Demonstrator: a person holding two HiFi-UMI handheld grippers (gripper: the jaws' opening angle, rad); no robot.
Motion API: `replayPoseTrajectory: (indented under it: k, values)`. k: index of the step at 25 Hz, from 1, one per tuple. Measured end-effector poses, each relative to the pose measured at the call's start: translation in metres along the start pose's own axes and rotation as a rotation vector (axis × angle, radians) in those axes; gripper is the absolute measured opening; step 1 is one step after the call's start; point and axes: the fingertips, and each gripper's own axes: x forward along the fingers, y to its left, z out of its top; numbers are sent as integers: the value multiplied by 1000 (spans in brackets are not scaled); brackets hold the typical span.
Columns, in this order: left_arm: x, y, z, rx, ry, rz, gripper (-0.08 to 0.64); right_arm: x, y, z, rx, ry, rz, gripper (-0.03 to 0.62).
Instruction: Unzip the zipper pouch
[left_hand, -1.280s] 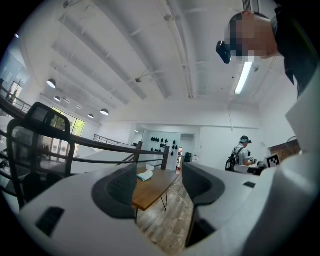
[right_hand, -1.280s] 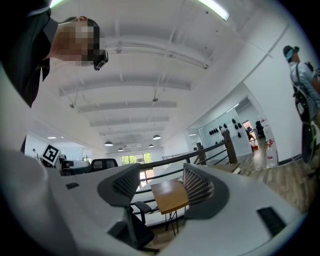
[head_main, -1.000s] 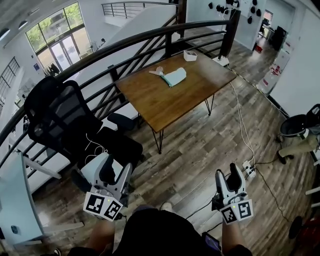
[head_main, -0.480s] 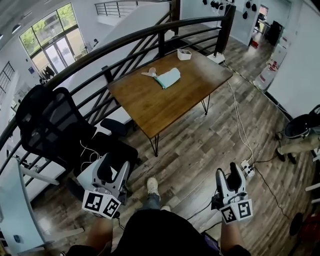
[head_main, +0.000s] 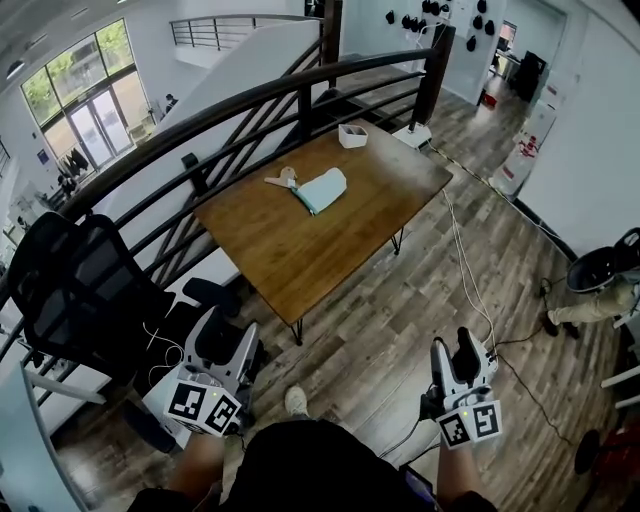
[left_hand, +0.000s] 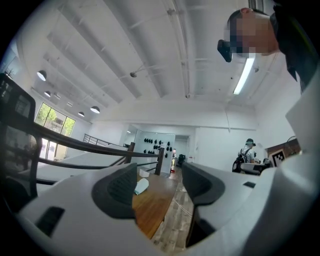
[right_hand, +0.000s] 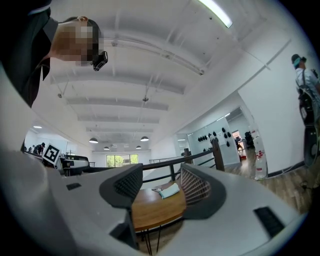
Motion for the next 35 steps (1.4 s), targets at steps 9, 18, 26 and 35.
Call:
replayPoseTrajectory:
  k: [9, 18, 26, 35]
  values:
    - [56, 58, -3, 3, 19, -17, 275, 83, 2, -18, -8, 24, -3, 207]
    - [87, 113, -5, -19, 43, -19, 275, 141, 26, -31, -14, 40, 9, 204]
    - [103, 130, -15, -44, 72, -29, 275, 163, 27, -37, -7, 66, 11, 195]
    - [147, 139, -18, -26, 58, -7, 275, 220, 3, -48, -44, 85, 73, 192]
